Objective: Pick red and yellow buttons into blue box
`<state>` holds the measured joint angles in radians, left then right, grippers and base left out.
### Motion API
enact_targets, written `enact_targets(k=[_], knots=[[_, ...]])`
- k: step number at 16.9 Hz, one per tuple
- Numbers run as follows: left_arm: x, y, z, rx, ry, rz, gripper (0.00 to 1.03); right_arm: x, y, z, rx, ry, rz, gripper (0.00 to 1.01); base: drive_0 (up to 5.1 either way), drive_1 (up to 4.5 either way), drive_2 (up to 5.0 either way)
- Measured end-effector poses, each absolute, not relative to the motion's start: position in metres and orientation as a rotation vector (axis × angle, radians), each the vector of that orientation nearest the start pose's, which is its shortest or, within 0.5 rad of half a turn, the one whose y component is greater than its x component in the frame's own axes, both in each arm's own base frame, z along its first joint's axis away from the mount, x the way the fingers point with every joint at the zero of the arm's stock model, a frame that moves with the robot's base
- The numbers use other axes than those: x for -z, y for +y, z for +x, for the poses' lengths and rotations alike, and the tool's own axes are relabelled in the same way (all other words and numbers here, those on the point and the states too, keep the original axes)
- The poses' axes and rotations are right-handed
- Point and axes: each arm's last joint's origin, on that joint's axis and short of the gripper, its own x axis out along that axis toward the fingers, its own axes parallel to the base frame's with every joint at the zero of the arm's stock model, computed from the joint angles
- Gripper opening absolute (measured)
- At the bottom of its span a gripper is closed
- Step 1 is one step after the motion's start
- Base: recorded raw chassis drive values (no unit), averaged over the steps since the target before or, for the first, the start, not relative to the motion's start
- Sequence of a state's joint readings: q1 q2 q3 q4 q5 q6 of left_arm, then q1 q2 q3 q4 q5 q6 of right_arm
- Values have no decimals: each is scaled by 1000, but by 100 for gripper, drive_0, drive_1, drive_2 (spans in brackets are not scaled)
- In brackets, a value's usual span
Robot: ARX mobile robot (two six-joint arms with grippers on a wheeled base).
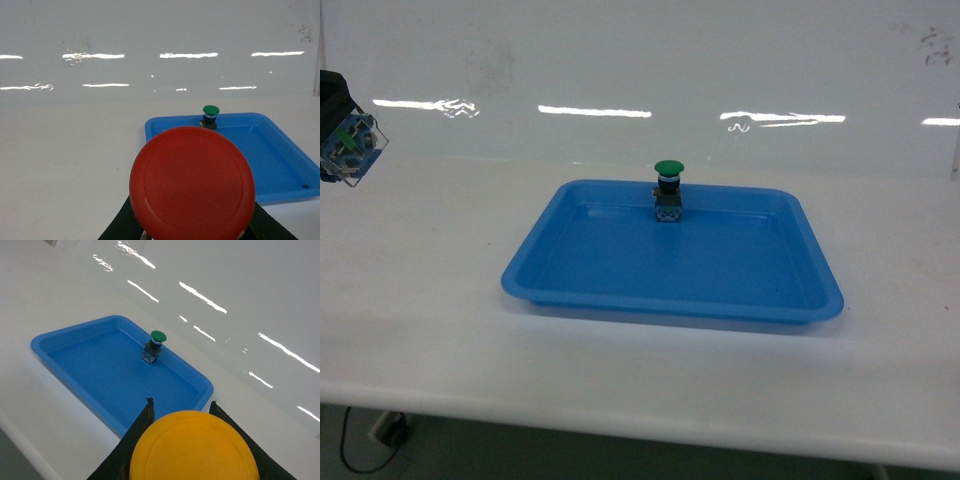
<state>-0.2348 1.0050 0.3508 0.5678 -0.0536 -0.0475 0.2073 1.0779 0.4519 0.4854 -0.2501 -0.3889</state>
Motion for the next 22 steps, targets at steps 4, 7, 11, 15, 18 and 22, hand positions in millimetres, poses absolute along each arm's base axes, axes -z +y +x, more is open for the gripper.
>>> enact_targets(k=[4, 7, 11, 15, 18, 22], knots=[[-217, -46, 200, 179, 86, -36, 24, -228, 53, 217, -479, 51, -378, 29, -9, -382, 364], [-218, -46, 199, 181, 76, -38, 24, -229, 53, 216, -480, 41, -379, 29, 0, 0, 0], [-217, -46, 200, 179, 85, -37, 24, -229, 52, 217, -473, 48, -378, 29, 106, -110, 4], [-217, -46, 200, 172, 88, -37, 24, -228, 52, 217, -473, 51, -378, 29, 432, -432, 19], [-216, -46, 200, 172, 93, -37, 24, -227, 52, 218, -474, 55, -378, 29, 455, -406, -7], [-217, -46, 200, 173, 88, -37, 24, -228, 52, 218, -474, 52, -378, 29, 461, -400, -15]])
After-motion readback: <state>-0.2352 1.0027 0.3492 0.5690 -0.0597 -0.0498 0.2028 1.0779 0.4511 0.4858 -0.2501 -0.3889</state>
